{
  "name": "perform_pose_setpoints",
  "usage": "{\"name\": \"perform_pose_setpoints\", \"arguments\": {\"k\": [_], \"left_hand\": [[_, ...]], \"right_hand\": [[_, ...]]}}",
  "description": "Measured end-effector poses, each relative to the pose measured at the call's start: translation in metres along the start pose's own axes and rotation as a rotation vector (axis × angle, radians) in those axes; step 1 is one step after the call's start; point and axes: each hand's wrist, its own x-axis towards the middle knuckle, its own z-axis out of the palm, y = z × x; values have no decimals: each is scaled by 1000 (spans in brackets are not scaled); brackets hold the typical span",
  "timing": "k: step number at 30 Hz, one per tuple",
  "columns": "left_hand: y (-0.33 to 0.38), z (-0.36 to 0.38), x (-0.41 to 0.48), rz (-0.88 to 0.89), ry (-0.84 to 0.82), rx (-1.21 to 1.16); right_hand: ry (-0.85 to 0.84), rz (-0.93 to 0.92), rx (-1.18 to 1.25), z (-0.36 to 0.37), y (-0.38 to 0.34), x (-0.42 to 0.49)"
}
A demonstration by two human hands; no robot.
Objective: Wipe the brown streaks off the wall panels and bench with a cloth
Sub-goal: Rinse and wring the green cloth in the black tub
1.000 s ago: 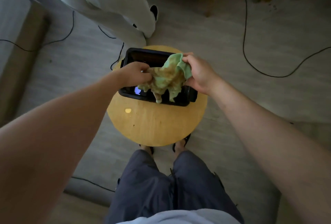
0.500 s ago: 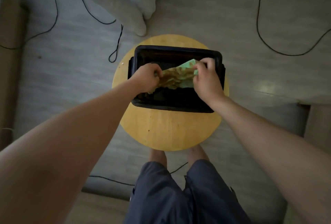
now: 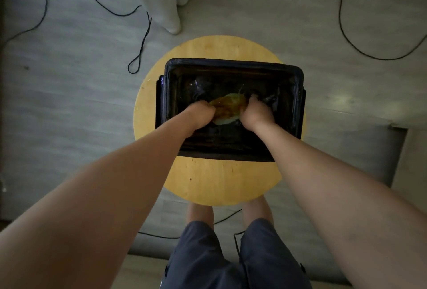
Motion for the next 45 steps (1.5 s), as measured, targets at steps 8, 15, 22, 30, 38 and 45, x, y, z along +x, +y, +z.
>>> {"name": "perform_pose_setpoints", "arguments": {"k": [8,15,22,30,38,45], "left_hand": [[25,18,8,-176,21,-675],[39,25,-8,-202,-75,-922],[25,28,-3,-36,56,-614],[21,21,-1,-184,30,-641],[24,25,-1,-183,-70,-981],[25,27,-16,-5,-73,-813]], "right_hand": [[-72,-206,731,-17,-26,-59],[198,-422,582,3,-43,-70],[448,-384,110,15,-8,-12],[-87,218,440,13,-26,-12],[94,-341,741,0,-49,-84],[497,-481,126,20,-24,-38]]}}
